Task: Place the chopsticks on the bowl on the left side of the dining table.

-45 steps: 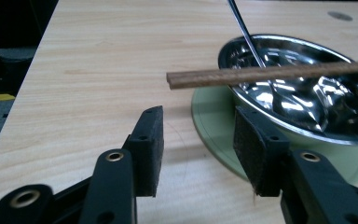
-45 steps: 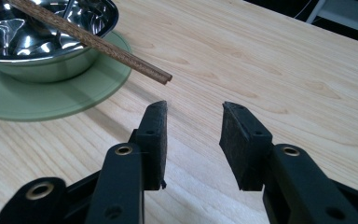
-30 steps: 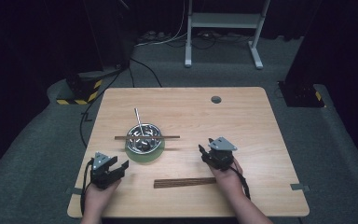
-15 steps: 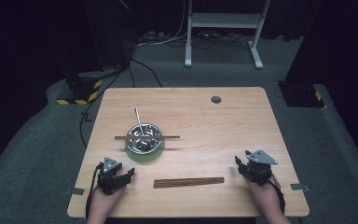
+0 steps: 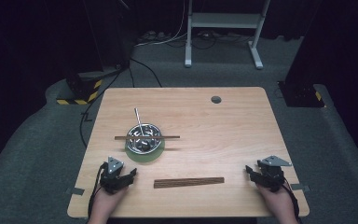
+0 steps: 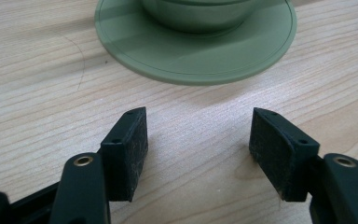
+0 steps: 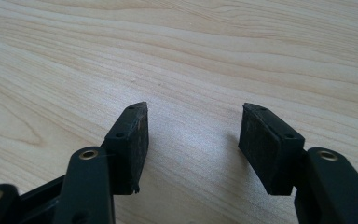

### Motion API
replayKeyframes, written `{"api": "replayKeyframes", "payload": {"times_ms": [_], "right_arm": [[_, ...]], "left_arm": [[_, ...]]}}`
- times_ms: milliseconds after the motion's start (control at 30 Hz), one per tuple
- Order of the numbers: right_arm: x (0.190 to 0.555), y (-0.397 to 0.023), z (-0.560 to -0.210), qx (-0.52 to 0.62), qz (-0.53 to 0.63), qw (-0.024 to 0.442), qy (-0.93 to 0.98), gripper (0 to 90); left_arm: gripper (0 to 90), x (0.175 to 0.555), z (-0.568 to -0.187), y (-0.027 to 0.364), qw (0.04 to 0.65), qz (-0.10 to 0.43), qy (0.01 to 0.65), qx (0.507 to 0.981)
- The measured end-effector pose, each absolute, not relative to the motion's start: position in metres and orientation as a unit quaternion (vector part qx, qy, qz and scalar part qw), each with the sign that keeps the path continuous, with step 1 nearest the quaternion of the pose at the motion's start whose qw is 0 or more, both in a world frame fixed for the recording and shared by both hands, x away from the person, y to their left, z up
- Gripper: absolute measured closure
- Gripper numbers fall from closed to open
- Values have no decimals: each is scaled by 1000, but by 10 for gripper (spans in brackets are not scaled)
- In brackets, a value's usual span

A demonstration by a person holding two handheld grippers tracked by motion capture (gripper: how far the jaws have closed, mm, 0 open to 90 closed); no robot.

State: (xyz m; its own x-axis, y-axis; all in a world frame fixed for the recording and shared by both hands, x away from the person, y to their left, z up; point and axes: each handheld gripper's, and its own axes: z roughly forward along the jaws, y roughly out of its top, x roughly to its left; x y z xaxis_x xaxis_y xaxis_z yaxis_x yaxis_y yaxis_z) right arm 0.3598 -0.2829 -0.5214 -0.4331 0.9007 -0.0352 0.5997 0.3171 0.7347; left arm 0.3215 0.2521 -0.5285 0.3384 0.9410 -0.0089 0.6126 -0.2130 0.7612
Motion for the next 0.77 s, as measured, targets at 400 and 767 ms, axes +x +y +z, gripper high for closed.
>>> {"api": "replayKeyframes", "payload": {"times_ms": [400,767], "right_arm": [[364,-279,-523,506,328,229,764,327],[364,-279,-523,496,332,225,771,316]], "left_arm": [[372,318,-529,252,346,238,527,739],[348,318,-529,251,348,233,524,742]]}}
